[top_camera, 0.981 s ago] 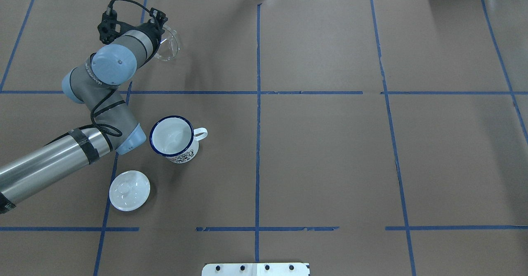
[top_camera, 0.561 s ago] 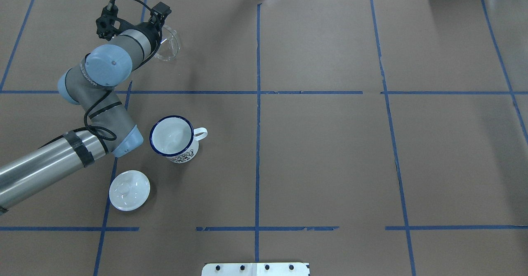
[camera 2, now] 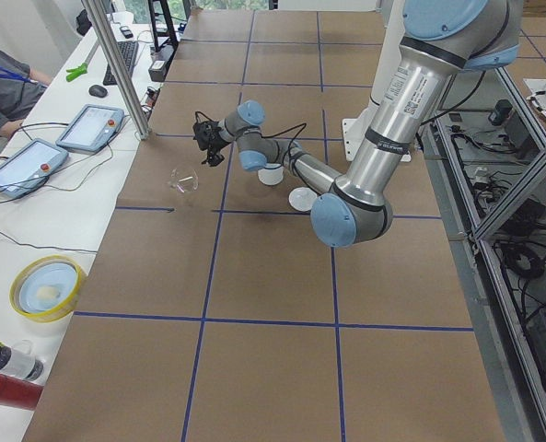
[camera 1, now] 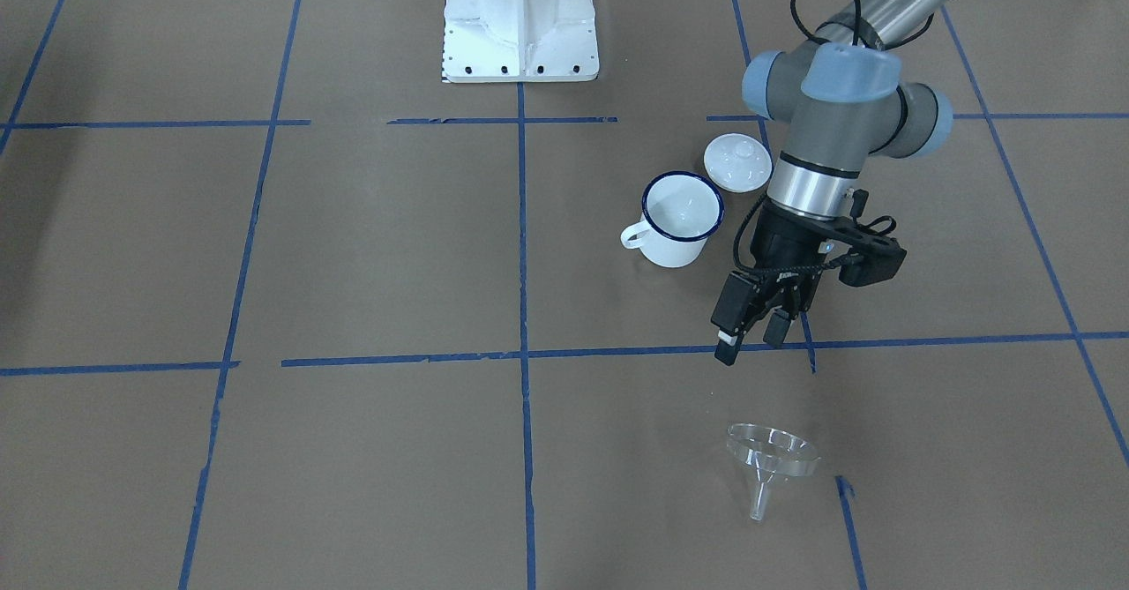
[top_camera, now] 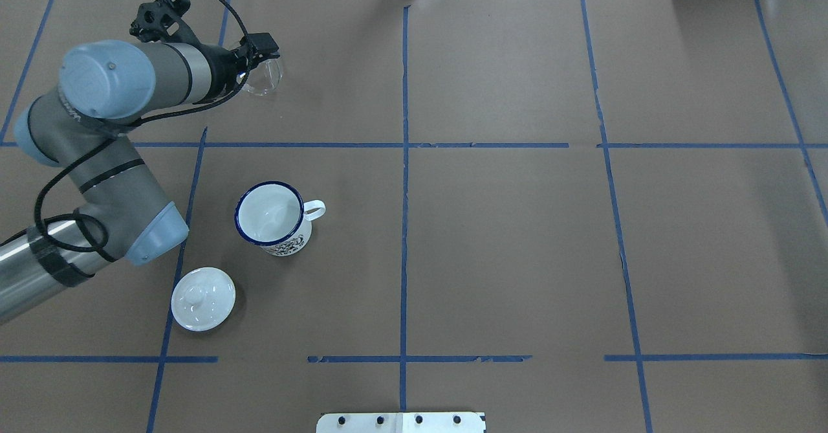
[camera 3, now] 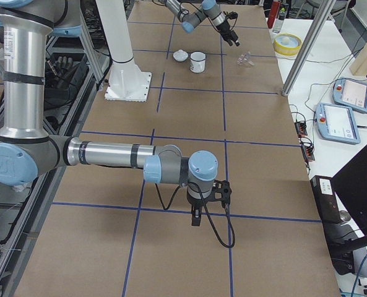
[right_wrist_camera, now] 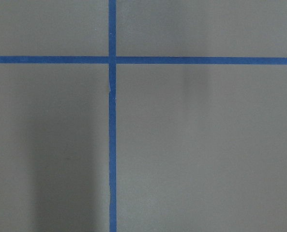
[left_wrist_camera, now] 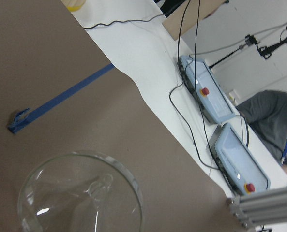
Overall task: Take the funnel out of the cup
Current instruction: 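Carry the glass funnel farther from the robot and lower it onto the table, then open the left gripper to release the glass funnel, then move the left gripper down to the white ceramic funnel, then grasp the white ceramic funnel with the left gripper, then lift the white funnel and carry it over the mug with the left gripper, then lower the white funnel spout-first into the mug with the left gripper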
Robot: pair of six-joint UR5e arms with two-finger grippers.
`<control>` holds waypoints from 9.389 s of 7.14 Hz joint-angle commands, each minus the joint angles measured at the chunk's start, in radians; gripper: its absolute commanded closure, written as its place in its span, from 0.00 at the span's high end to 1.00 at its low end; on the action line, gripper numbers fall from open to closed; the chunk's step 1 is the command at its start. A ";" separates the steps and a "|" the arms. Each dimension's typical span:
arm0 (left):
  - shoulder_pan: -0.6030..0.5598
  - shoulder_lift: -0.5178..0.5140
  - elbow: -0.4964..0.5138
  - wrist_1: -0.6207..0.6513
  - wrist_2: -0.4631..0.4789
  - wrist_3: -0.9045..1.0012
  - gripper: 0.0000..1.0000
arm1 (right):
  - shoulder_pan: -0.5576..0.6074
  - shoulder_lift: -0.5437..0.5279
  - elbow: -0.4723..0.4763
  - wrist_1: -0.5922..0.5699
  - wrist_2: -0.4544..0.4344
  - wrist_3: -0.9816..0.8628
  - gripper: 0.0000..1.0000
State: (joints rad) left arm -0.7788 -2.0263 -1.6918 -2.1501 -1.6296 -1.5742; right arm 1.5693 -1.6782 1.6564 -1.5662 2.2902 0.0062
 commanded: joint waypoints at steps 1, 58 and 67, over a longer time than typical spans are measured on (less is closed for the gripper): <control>-0.008 0.041 -0.310 0.363 -0.134 0.207 0.99 | 0.000 0.000 0.000 0.000 0.000 0.000 1.00; 0.141 -0.058 -0.238 0.768 -0.311 0.272 0.00 | 0.000 0.000 0.000 0.000 0.000 0.000 1.00; 0.142 -0.057 -0.226 0.751 -0.311 0.272 0.69 | 0.000 0.000 0.000 0.000 0.000 0.000 1.00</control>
State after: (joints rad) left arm -0.6366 -2.0831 -1.9170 -1.3978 -1.9405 -1.3024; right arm 1.5693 -1.6782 1.6567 -1.5662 2.2902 0.0062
